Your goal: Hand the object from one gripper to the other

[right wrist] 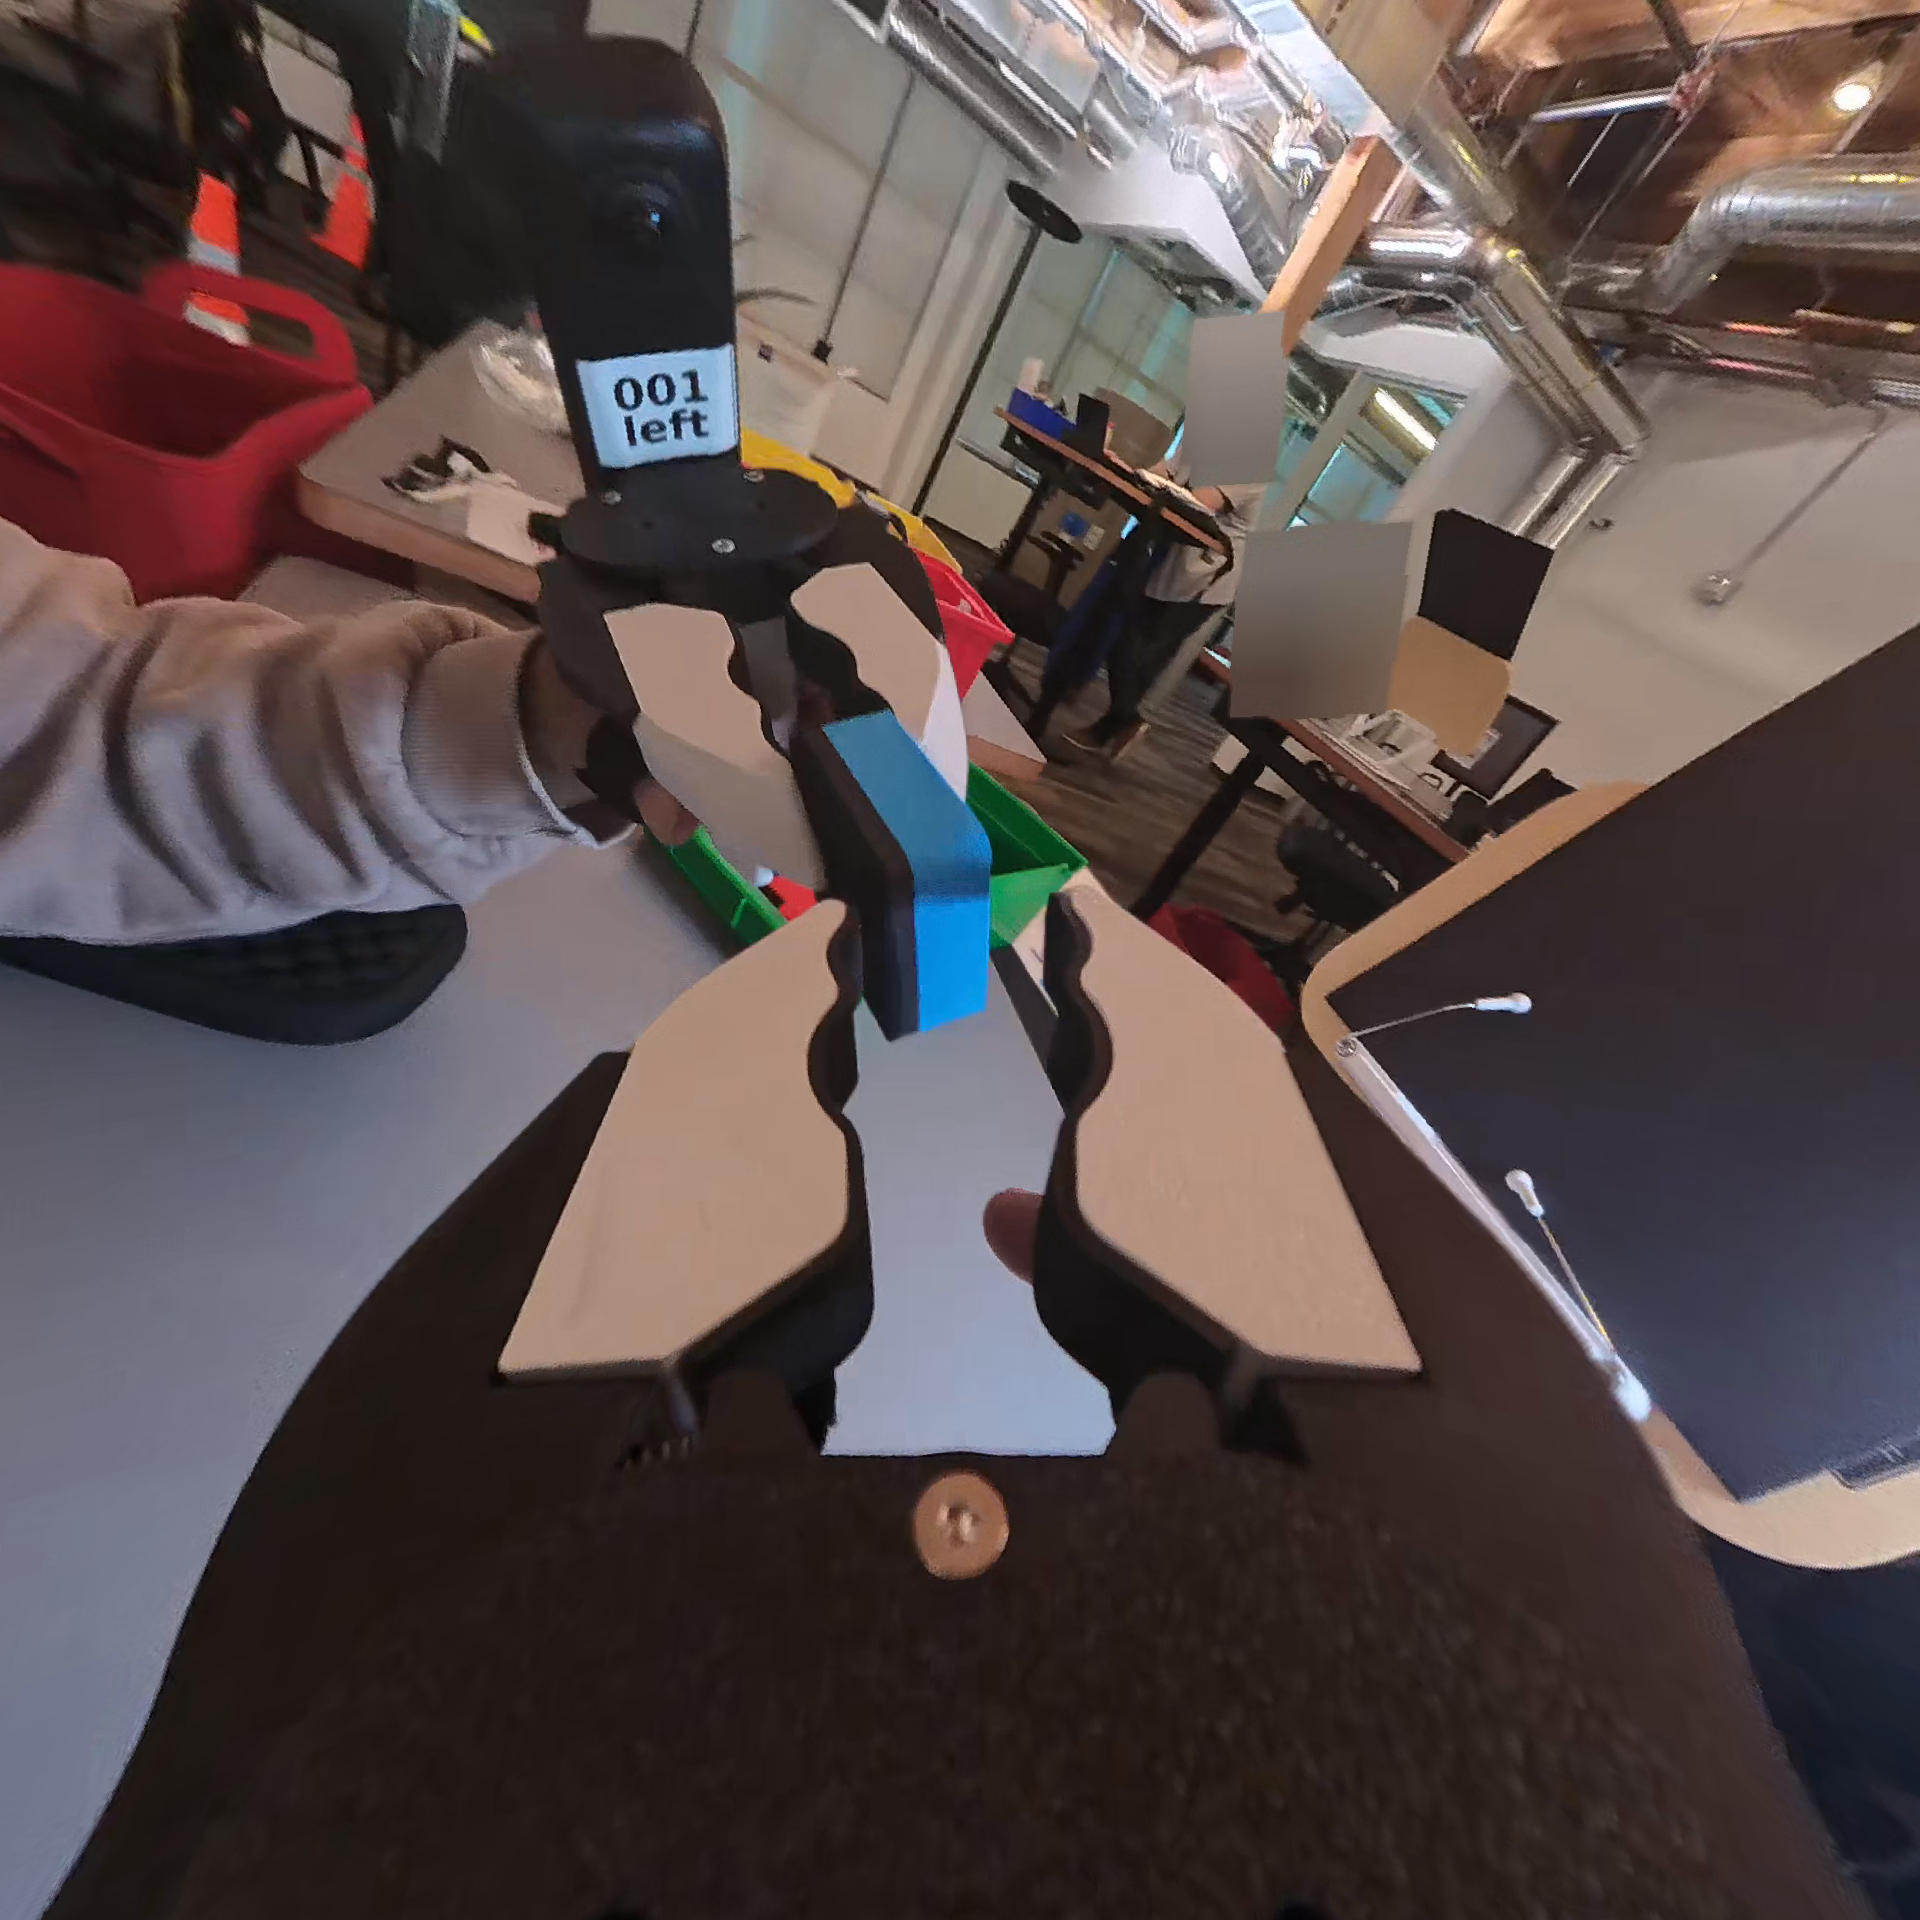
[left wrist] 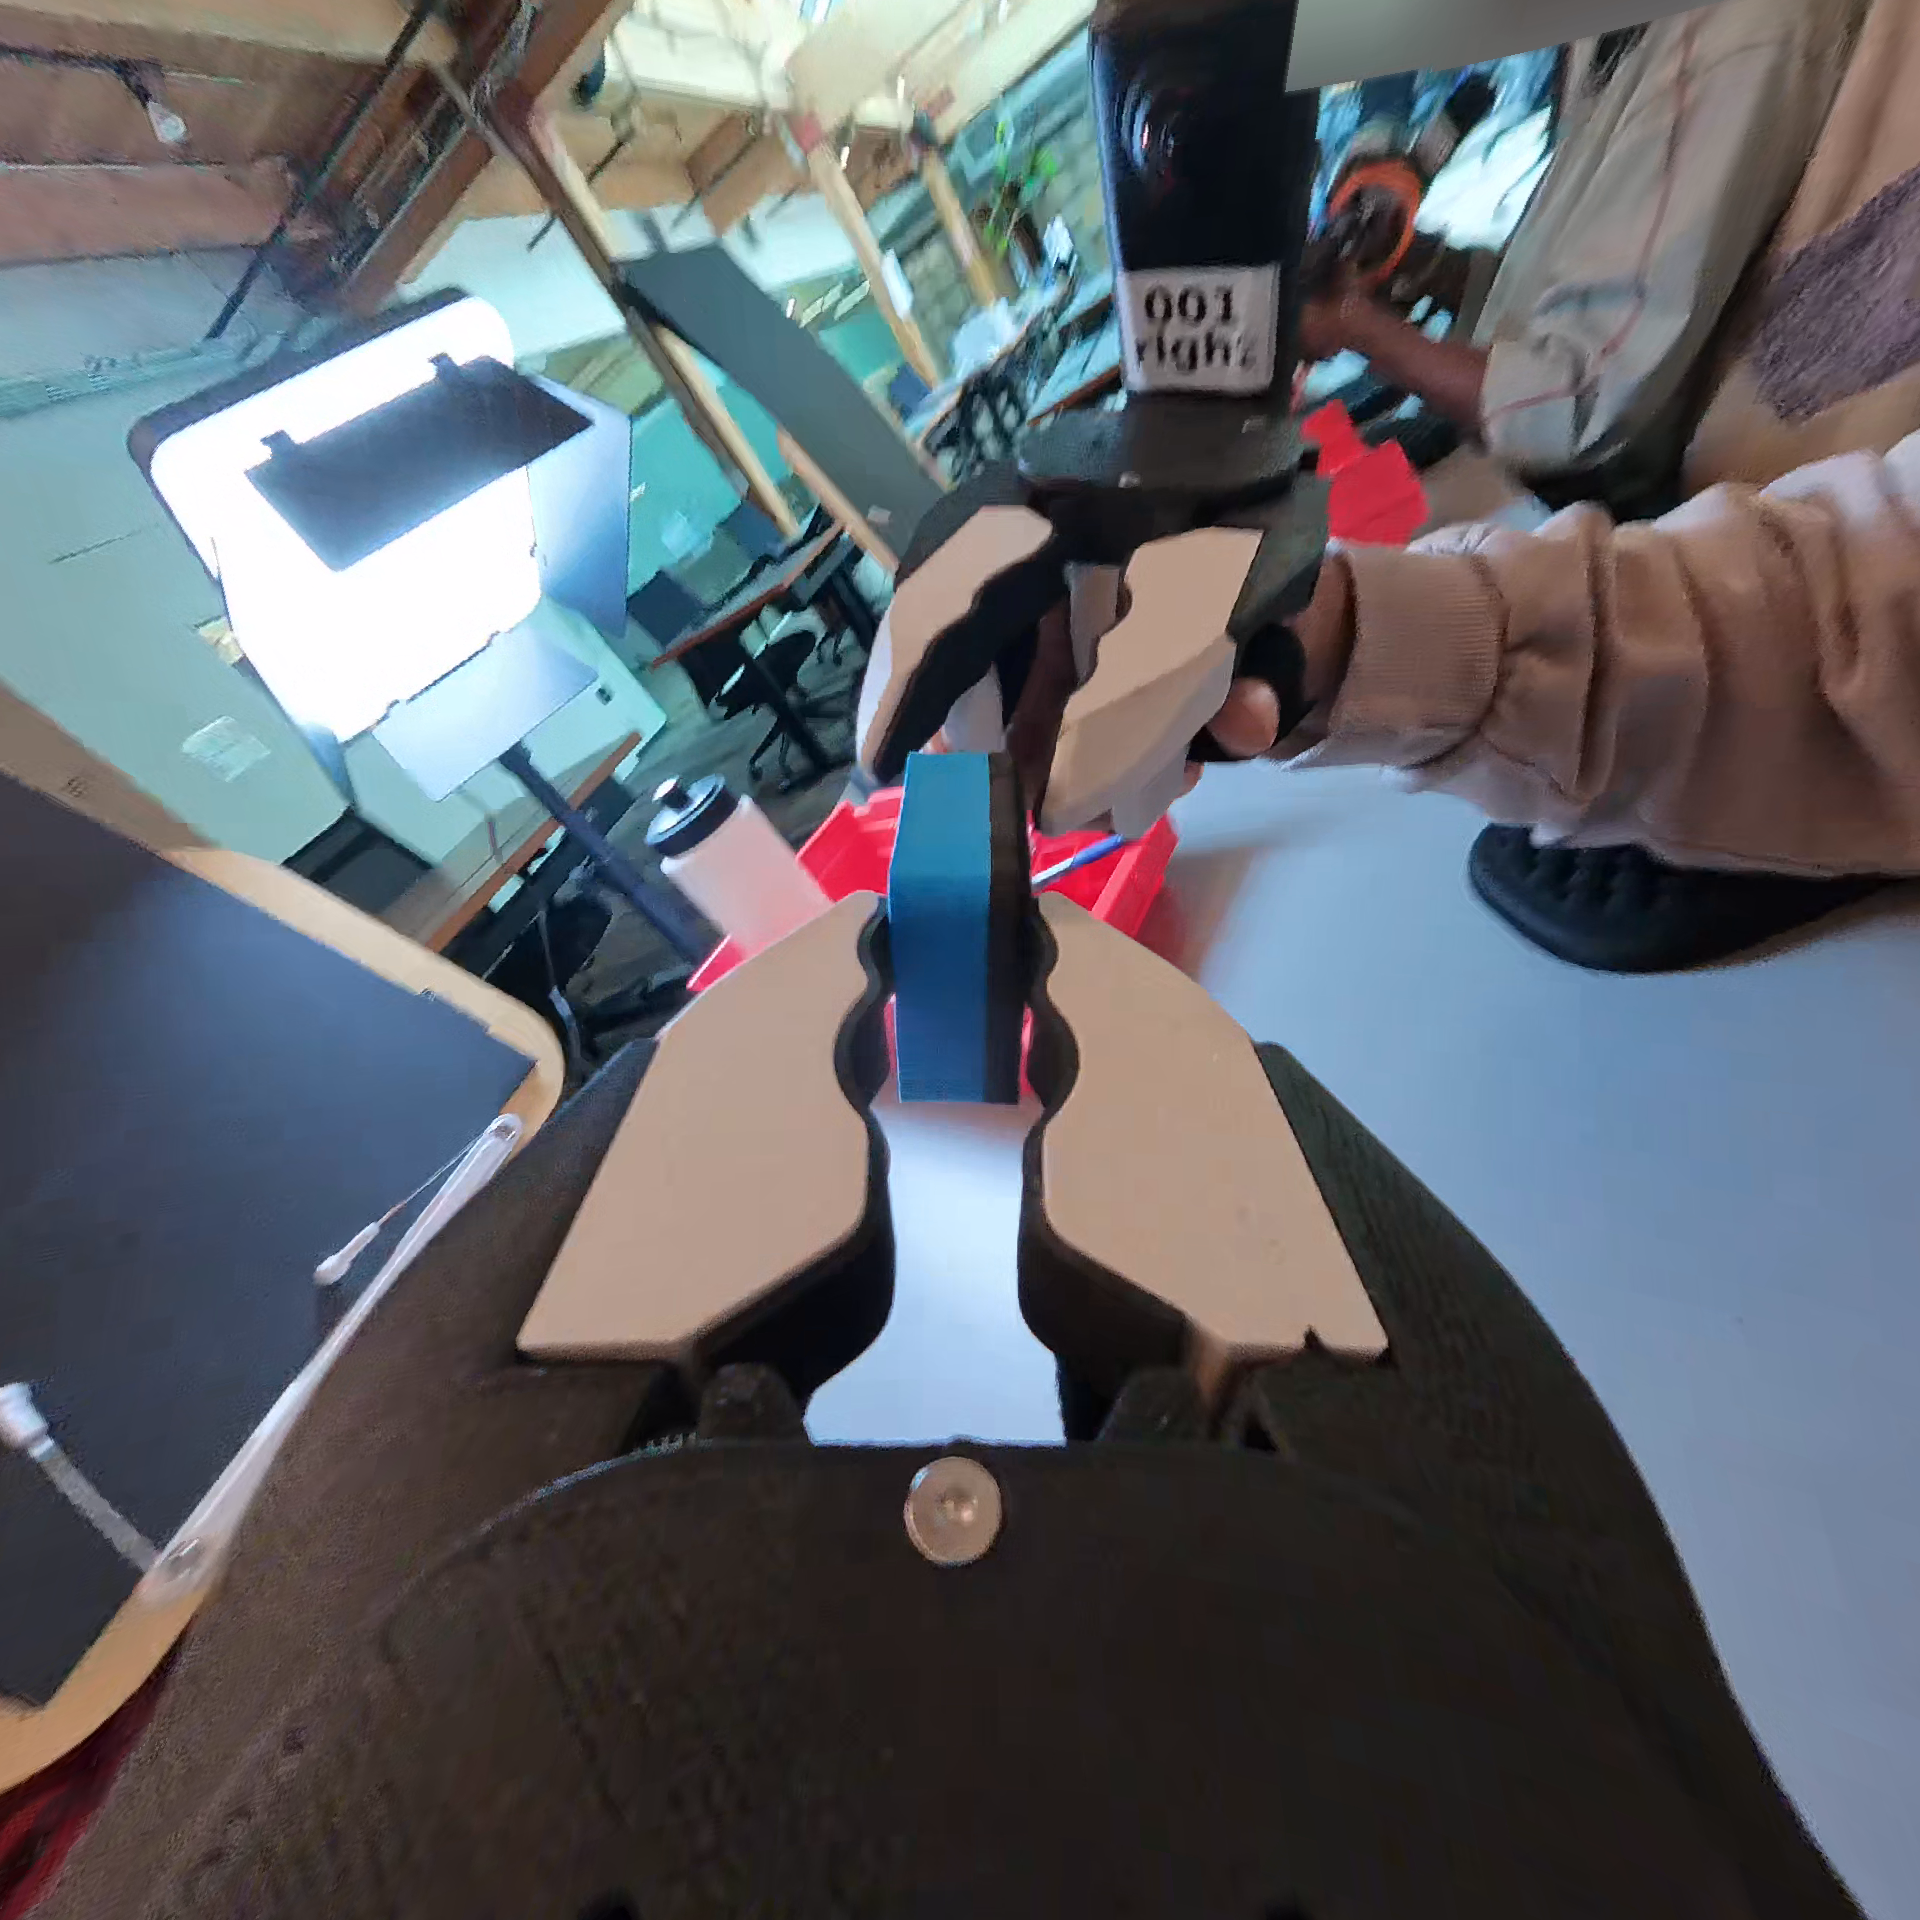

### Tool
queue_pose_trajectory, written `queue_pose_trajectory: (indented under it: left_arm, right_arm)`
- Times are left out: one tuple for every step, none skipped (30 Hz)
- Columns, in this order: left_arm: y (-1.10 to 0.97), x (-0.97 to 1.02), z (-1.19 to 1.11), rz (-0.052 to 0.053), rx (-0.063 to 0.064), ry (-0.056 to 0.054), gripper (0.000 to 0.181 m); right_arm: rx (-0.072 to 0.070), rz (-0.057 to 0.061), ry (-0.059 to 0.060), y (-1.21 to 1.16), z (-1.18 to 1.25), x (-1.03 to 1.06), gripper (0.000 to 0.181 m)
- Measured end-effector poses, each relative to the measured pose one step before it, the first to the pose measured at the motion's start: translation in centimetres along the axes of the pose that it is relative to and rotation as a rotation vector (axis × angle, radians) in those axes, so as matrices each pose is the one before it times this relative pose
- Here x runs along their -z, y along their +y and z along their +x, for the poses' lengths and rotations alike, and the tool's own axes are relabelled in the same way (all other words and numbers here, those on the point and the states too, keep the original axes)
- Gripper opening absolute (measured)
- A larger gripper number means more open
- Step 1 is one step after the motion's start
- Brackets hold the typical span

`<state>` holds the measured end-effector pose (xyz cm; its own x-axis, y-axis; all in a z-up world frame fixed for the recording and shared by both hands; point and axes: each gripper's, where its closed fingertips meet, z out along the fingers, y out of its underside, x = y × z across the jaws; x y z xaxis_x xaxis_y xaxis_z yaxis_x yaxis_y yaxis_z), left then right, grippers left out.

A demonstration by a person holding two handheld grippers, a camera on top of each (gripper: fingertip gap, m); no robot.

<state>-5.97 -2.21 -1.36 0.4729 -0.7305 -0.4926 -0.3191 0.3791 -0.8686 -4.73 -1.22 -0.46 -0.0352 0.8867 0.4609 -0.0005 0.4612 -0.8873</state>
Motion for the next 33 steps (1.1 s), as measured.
queue_pose_trajectory:
  left_arm:
    - [-0.546,0.068,0.098,0.0526,0.0357,0.0171,0.023]
    - [-0.703,0.1,-0.11,0.0654,0.0577,0.0096,0.023]
    - [-0.882,0.136,-0.179,0.0819,0.0772,0.0102,0.023]
    - [-1.004,0.166,-0.146,0.096,0.094,0.0166,0.023]
    - [-1.002,0.172,-0.246,0.0999,0.1006,0.01,0.023]
    - [-0.829,0.131,-0.457,0.0917,0.0926,-0.0076,0.023]
    - [-0.588,0.105,-0.476,0.0772,0.0753,-0.0135,0.023]
    - [-0.344,0.076,-0.378,0.061,0.0595,-0.0097,0.023]
    - [-0.074,0.04,-0.274,0.0438,0.045,-0.0055,0.022]
    - [0.192,-0.024,-0.078,0.0253,0.0295,0.0066,0.022]
    - [0.416,-0.073,0.132,0.0072,0.0144,0.0171,0.022]
    - [0.515,-0.118,0.138,-0.0038,-0.0001,0.0123,0.023]
    - [0.48,-0.123,0.12,-0.0048,-0.008,0.0056,0.023]
    - [0.3,-0.099,0.09,-0.0008,-0.0054,0.0033,0.023]
    - [0.121,-0.035,0.02,-0.0084,0.0006,0.0036,0.023]
    - [0.371,-0.004,-0.064,-0.0472,-0.0029,0.005,0.023]
    - [0.663,0.033,-0.137,-0.0853,-0.016,0.0039,0.023]
    - [0.83,0.157,-0.089,-0.1092,-0.0333,0.0051,0.025]
    - [0.998,0.223,-0.032,-0.1221,-0.0479,0.0004,0.03]
    - [1.218,0.206,-0.015,-0.1325,-0.059,-0.0103,0.036]
    - [1.321,0.116,0.068,-0.1268,-0.0667,-0.0158,0.038]
    - [1.279,-0.076,0.113,-0.1118,-0.0671,-0.0209,0.042]
    - [1.069,-0.284,0.108,-0.0888,-0.0611,-0.0236,0.044]
    - [0.823,-0.46,0.15,-0.0651,-0.0507,-0.0212,0.042]
    - [0.778,-0.551,0.429,-0.0578,-0.0388,0.0018,0.039]
    - [0.76,-0.478,0.462,-0.0575,-0.0323,0.013,0.031]
    - [0.493,-0.235,-0.23,-0.0402,-0.0266,-0.0262,0.025]
    - [-0.079,0.097,-0.621,0.0047,-0.0096,-0.0387,0.025]
    - [-0.759,0.453,-0.469,0.0599,0.0216,-0.0126,0.024]
    - [-1.178,0.677,-0.527,0.093,0.0455,-0.0052,0.023]
    - [-1.526,0.758,-0.57,0.1192,0.0588,-0.0047,0.023]
    - [-1.818,0.759,-0.302,0.1405,0.0619,0.0104,0.023]
    - [-1.868,0.623,0.024,0.1474,0.062,0.0244,0.023]
  right_arm:
    - [-0.0044,-0.0149,-0.0071,0.131,-0.066,0.04,0.036]
    - [-0.0265,-0.0094,-0.023,0.131,-0.19,-0.005,0.041]
    - [-0.0366,0.0091,-0.0197,-0.013,-0.094,-0.035,0.044]
    - [-0.0338,0.0286,-0.0129,-0.162,-0.015,-0.077,0.045]
    - [-0.0311,0.039,-0.0023,-0.243,0.058,-0.157,0.046]
    - [-0.0301,0.0427,0.0037,-0.293,0.036,-0.302,0.046]
    - [-0.0243,0.043,0.0114,-0.336,-0.005,-0.386,0.046]
    - [-0.0225,0.0459,0.0147,-0.395,-0.061,-0.398,0.046]
    - [-0.0383,0.0427,0.0067,-0.351,-0.175,-0.389,0.046]
    - [-0.0595,0.0342,0.0075,-0.255,-0.056,-0.328,0.043]
    - [-0.0619,0.0276,0.0092,-0.203,0.115,-0.199,0.041]
    - [-0.0566,0.0263,-0.0039,-0.24,0.053,-0.022,0.037]
    - [-0.0478,0.0167,-0.0057,-0.236,0.087,0.116,0.026]
    - [-0.0321,-0.0031,-0.0199,-0.074,-0.062,0.147,0.024]
    - [-0.0176,-0.0356,-0.0191,0.153,-0.021,0.13,0.023]
    - [0.0015,-0.0428,-0.008,0.113,0.105,0.223,0.023]
    - [0.0121,-0.0548,0.0001,0.24,0.161,0.307,0.023]
    - [0.0082,-0.0843,-0.0158,0.662,-0.069,0.331,0.022]
    - [0.0018,-0.1095,-0.027,1.12,-0.244,0.38,0.023]
    - [0.0232,-0.1,0.01,1.163,0.151,0.387,0.023]
    - [0.046,-0.0856,0.0314,1.184,0.319,0.267,0.023]
    - [0.039,-0.1098,0.0099,1.595,-0.023,-0.006,0.023]
    - [0.0424,-0.1094,-0.0002,1.611,-0.258,-0.275,0.023]
    - [0.052,-0.0647,0.0008,0.99,-0.368,-0.494,0.023]
    - [0.0353,-0.0488,-0.0027,0.68,-0.392,-0.589,0.024]
    - [0.0208,-0.0503,0.0298,0.596,0.219,-0.503,0.025]
    - [0.0264,-0.0269,0.0556,0.347,0.674,-0.226,0.026]
    - [0.0233,0.0393,0.0447,-0.498,0.621,0.135,0.027]
    - [-0.0029,0.0904,0.0152,-1.152,0.409,0.493,0.028]
    - [-0.0381,0.1153,0.0075,-1.55,0.52,0.678,0.029]
    - [-0.0582,0.1192,0.0019,-1.576,0.541,0.631,0.03]
    - [-0.0694,0.1119,-0.0178,-1.384,0.245,0.4,0.031]
    - [-0.0705,0.0947,-0.0404,-1.049,-0.157,0.099,0.036]
